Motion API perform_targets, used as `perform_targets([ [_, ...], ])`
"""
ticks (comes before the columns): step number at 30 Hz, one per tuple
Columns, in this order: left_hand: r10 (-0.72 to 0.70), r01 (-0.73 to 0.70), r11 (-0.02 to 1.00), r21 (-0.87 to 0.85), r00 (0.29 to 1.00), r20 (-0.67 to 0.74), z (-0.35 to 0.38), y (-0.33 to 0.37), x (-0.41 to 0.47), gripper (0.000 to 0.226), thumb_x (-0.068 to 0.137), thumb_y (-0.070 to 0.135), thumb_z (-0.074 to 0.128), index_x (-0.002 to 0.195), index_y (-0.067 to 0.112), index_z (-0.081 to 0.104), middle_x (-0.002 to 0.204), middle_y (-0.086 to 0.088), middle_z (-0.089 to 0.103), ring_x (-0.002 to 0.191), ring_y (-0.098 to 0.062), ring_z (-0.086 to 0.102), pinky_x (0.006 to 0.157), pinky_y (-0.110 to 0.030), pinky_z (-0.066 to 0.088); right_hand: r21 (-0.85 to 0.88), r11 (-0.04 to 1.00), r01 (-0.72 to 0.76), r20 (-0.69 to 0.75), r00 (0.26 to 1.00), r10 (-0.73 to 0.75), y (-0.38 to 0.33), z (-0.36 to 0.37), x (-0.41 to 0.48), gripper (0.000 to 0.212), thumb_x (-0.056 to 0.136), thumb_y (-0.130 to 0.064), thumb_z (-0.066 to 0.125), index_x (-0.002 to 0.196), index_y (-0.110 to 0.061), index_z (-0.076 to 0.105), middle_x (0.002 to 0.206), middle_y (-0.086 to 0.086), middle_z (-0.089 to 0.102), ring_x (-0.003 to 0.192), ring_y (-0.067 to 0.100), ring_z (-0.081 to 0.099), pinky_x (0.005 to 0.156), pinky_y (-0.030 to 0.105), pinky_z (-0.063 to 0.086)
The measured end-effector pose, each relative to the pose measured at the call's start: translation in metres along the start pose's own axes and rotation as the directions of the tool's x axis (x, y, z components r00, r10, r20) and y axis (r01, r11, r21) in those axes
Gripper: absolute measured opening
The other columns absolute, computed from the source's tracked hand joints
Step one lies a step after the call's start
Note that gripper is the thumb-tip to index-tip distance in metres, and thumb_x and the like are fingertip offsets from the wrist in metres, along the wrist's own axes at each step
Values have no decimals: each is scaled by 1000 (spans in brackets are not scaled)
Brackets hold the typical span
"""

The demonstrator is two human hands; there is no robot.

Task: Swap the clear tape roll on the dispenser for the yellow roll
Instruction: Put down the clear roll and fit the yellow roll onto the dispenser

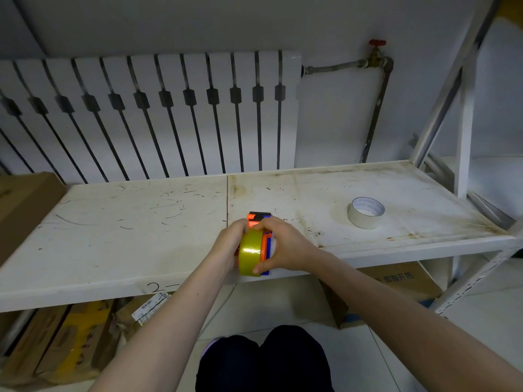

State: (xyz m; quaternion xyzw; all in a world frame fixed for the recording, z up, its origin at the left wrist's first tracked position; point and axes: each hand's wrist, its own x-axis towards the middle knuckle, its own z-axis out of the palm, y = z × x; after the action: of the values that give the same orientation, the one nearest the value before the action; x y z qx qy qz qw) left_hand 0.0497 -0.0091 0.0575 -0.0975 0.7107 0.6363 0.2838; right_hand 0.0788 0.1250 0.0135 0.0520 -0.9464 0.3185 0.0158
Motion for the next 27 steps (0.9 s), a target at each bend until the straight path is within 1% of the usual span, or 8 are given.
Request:
perform_targets([
  [4,-2,2,1000,2,998,-57,-1,-4,-5,13,82,6,39,74,10,49,69,-8,50,60,-23,50,50,-27,39,-34,999,37,14,999,-37,-1,2,-2,86,54,-41,88,127,-25,45,127,-2,48,111,15,48,90,34,49],
  [8,-16,15,1000,-23,998,-62,-2,-7,-12,21,82,3,37,64,11,45,65,-6,46,57,-21,45,50,-25,36,-74,996,49,17,999,-48,-4,2,-1,86,55,-42,87,128,-26,44,128,-2,47,111,15,48,90,36,50],
  [11,-11,12,1000,19,998,-63,-3,-7,-14,19,81,1,38,67,11,45,69,-7,47,61,-20,46,50,-26,36,-66,997,50,15,999,-49,-2,2,-2,87,54,-42,87,128,-26,45,127,-2,47,112,16,48,90,37,50],
  [17,-15,16,999,40,1000,-18,0,-1,-15,11,82,11,39,79,12,50,74,-8,53,65,-22,51,54,-26,41,-58,995,78,27,997,-77,1,1,-2,86,54,-39,88,127,-27,45,129,-3,47,113,15,47,91,35,50],
  [20,-18,18,1000,9,1000,-23,3,1,-18,21,84,5,34,69,12,46,68,-7,49,60,-21,48,50,-27,37,-70,994,83,21,996,-82,2,1,-2,86,54,-40,88,127,-28,44,130,-3,47,114,15,48,92,36,50],
  [23,-29,29,1000,-5,999,-38,4,2,-21,24,85,4,31,64,12,42,63,-6,45,55,-21,45,38,-19,37,-82,993,80,16,997,-79,0,1,-2,87,53,-42,87,127,-27,45,129,-2,47,113,15,48,91,36,50],
  [24,-31,30,999,-13,999,-41,3,2,-23,24,85,4,32,64,12,41,63,-6,45,55,-21,45,38,-19,37,-84,993,79,15,997,-78,-1,1,-2,87,53,-42,87,128,-27,45,129,-2,47,113,15,48,91,36,50],
  [27,-38,36,999,-28,998,-46,3,2,-24,24,85,3,32,64,11,39,64,-7,44,56,-21,45,48,-28,35,-91,994,65,12,998,-64,-3,1,-2,86,53,-43,87,127,-27,45,128,-2,47,111,15,48,90,36,51],
])
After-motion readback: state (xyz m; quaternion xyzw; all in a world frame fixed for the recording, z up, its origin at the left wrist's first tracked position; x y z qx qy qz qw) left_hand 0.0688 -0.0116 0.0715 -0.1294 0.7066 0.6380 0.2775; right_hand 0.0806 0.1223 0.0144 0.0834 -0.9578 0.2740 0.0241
